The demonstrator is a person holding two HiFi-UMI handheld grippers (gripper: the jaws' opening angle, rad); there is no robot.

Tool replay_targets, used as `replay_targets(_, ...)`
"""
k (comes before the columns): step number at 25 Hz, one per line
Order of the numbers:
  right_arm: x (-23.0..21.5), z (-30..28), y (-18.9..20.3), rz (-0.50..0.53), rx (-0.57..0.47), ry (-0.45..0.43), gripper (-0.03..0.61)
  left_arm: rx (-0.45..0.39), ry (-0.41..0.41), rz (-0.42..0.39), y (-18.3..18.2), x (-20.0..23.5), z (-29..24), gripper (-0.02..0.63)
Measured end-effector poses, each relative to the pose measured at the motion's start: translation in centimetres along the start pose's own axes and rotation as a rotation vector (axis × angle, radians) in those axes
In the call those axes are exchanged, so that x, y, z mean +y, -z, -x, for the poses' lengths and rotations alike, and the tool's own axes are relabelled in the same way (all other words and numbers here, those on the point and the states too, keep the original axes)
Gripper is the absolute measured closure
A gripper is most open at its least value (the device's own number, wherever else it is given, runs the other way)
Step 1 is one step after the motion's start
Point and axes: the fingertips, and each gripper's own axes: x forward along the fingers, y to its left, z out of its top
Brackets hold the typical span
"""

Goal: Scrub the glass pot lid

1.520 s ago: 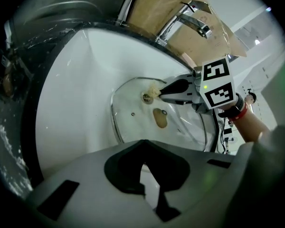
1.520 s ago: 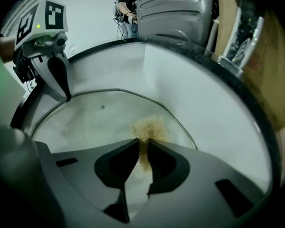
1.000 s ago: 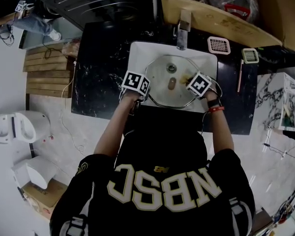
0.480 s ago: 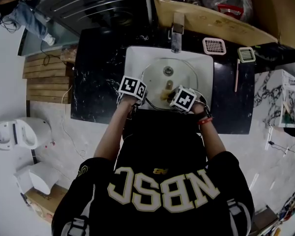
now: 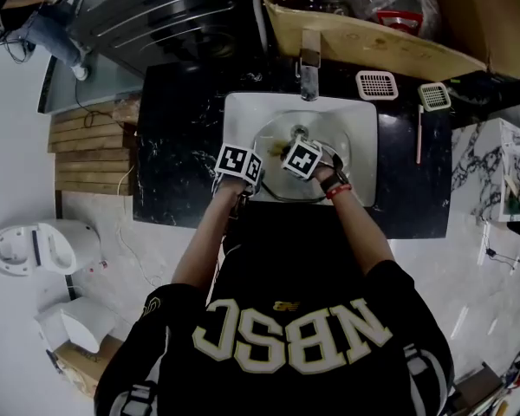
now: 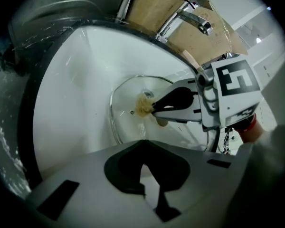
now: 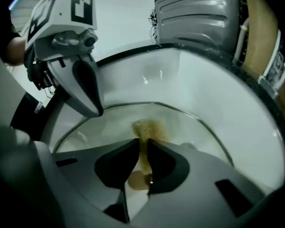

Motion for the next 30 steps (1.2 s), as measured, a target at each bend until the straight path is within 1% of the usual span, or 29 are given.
replay_targets(3,-2.4,0.1,0.9,-0.049,0.031,0.064,0.514,0.001,0.003,0.002,0.0,0.0,0.0,0.601)
replay_targets(7,-5.8,1.5,2.9,-0.077,0.050,0.151,0.514,-0.002,0.007,0.010,-0.1,-0.1,0.0,0.601)
replay_targets(9,-6.7,2.8,4.7,-0.066,0.095,0.182,0.512,-0.006,0.013,0.011,-0.2,-0.2,0.1,0.601)
replay_targets(11,-6.6,4.2,6.7,-0.029,0.163,0.199,0.511,-0.010,0.016,0.008,-0.2,-0.2,0.1,0.601)
replay_targets(13,-5.4,5.3,8.0,-0.008,0.201,0.182,0.509,-0.013,0.017,0.008,-0.2,-0.2,0.2,0.601)
replay_targets(16,-2.4,6.4,8.8,-0.017,0.206,0.108,0.506,-0.017,0.021,0.007,-0.2,-0.2,0.3,0.601)
replay_targets(18,0.1,6.5,8.5,-0.025,0.201,0.034,0.506,-0.018,0.021,0.003,-0.3,-0.2,0.3,0.601)
replay_targets(20,3.2,6.1,7.4,-0.037,0.184,-0.061,0.506,-0.015,0.018,-0.002,-0.3,-0.2,0.3,0.601)
replay_targets(21,4.3,5.7,6.8,-0.032,0.174,-0.089,0.506,-0.014,0.017,-0.004,-0.3,-0.2,0.2,0.601)
replay_targets(22,4.8,5.3,6.0,-0.013,0.162,-0.090,0.506,-0.013,0.016,-0.006,-0.3,-0.2,0.2,0.601)
replay_targets(25,4.4,3.6,3.3,0.047,0.115,-0.036,0.508,-0.008,0.013,-0.004,-0.2,-0.1,0.1,0.601)
replay_targets(28,3.7,1.9,2.0,0.026,0.083,-0.015,0.509,-0.001,0.015,0.000,0.3,-0.3,-0.1,0.601)
replay_targets(30,2.1,1.0,1.3,0.012,0.074,0.018,0.511,-0.002,0.018,0.000,0.2,-0.4,-0.1,0.601)
